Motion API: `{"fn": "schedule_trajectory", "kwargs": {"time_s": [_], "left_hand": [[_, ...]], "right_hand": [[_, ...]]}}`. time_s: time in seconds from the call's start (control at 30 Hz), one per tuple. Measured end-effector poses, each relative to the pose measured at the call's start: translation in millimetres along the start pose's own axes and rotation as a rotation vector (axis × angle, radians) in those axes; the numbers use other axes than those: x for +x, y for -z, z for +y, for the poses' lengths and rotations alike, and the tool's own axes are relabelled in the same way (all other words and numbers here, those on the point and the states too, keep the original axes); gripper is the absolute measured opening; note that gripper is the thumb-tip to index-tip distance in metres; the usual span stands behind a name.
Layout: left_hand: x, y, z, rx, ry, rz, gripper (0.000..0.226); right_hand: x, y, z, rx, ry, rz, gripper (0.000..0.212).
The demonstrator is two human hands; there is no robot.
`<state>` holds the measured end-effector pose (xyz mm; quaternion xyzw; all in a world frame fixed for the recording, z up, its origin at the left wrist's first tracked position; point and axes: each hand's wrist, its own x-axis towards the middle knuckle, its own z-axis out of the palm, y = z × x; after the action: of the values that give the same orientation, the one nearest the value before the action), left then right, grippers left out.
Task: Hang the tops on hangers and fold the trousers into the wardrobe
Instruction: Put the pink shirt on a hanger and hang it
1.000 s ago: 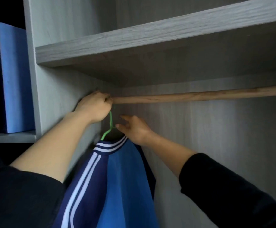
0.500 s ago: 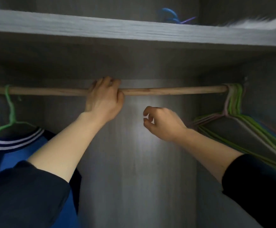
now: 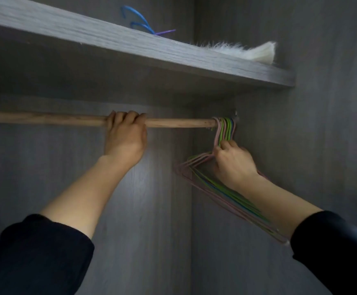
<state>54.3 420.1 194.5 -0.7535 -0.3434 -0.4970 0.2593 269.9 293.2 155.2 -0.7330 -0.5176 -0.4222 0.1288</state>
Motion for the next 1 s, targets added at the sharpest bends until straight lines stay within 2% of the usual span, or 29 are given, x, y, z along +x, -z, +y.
{"fn": "schedule_trajectory", "kwargs": {"time_s": [0.17,0.27,0.37,0.47,0.53,0.67,0.73,0.9,1.0], "left_hand": [[0.9,-8.4,-1.8,0.009,0.008,0.068,0.032],[0.6,-11.4,-0.9,-0.006,0.015,0.102,0.029],[0.5,-14.1,-1.1,-0.013,0.025,0.115,0.028],[0.8,-17.0,-1.4,-0.008,0.026,0.14,0.026],[1.2,-18.0,-1.6,-0.008,0.028,0.15,0.026],[0.6,-15.6,-2.2,-0.017,0.035,0.149,0.027],[0.3,-12.2,-1.0,-0.019,0.044,0.103,0.029],[-6.9,4.9,7.9,-0.135,0.045,-0.095,0.052],[-41.4,7.3,24.7,-0.289,0.018,-0.195,0.058]], "right_hand": [[1.6,-8.8,9.2,-0.124,-0.005,-0.039,0.032],[4.3,-6.7,8.7,-0.083,0.009,-0.071,0.026],[8.0,-0.3,8.0,0.128,-0.073,-0.078,0.011],[14.2,7.2,5.9,0.414,-0.211,-0.117,0.017],[23.3,11.1,4.0,0.543,-0.261,-0.103,0.006],[35.6,13.2,-6.5,0.822,-0.317,-0.059,0.02],[28.9,11.8,-16.3,0.866,-0.324,-0.049,0.032],[-23.5,10.9,-33.3,0.885,-0.313,-0.042,0.029],[-65.3,20.0,-41.4,0.877,-0.355,-0.059,0.037]]}}
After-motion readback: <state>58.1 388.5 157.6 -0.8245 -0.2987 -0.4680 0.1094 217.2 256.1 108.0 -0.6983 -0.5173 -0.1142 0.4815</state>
